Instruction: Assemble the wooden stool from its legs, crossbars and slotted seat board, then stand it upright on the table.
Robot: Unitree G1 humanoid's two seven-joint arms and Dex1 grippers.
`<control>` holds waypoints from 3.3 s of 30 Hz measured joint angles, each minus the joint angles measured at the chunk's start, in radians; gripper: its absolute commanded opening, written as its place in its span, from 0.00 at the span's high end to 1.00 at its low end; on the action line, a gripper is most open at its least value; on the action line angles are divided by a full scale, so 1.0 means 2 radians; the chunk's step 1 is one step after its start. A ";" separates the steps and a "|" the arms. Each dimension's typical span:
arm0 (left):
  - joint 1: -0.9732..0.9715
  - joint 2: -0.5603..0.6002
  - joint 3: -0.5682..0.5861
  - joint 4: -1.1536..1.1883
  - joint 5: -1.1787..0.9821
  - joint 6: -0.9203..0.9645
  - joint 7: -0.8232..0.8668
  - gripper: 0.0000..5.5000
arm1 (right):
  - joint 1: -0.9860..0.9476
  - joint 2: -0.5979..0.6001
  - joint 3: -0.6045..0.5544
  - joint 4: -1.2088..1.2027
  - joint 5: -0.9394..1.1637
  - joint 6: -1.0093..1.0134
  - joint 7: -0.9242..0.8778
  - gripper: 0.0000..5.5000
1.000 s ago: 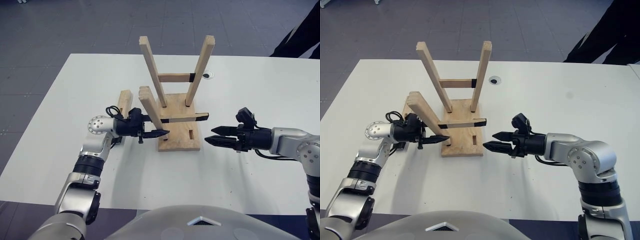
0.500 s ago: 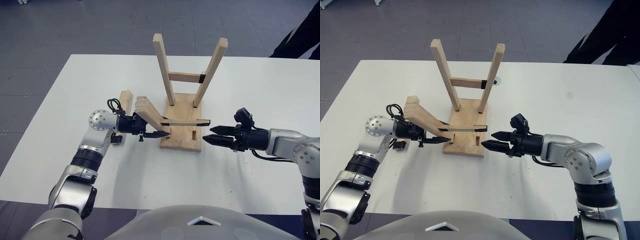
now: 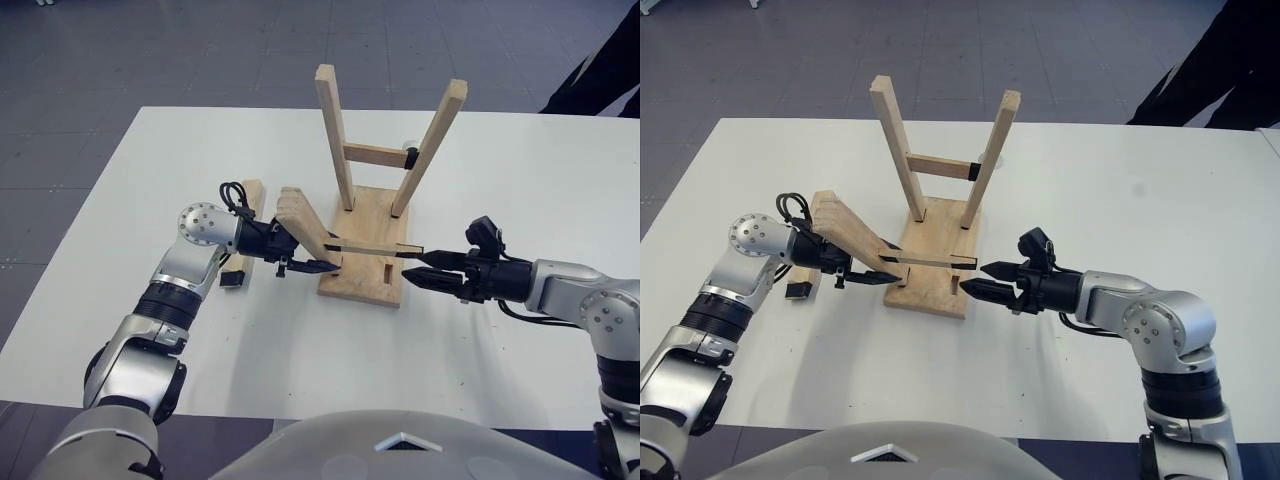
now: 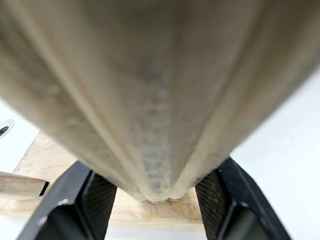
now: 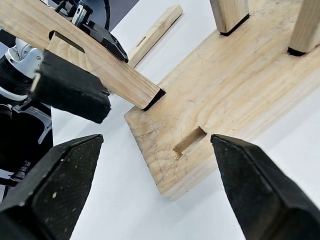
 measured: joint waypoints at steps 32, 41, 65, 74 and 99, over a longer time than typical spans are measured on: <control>0.174 0.069 0.070 -0.242 0.014 0.149 0.105 0.24 | 0.030 0.015 -0.011 -0.020 -0.020 -0.015 -0.013 0.28; 0.274 0.069 0.045 -0.334 0.079 0.228 0.195 0.24 | 0.027 0.015 -0.010 -0.010 -0.029 -0.020 -0.008 0.28; 0.301 -0.055 0.168 -0.349 -0.044 0.288 0.322 0.29 | 0.030 0.023 -0.002 -0.001 -0.049 -0.038 -0.010 0.28; 0.086 0.028 0.393 -0.455 -0.474 0.467 0.542 0.55 | 0.052 0.042 -0.002 -0.014 -0.050 -0.046 -0.026 0.28; -0.184 -0.033 0.254 -0.435 -0.491 0.511 0.663 0.56 | 0.044 0.094 -0.006 -0.014 -0.074 -0.069 -0.084 0.28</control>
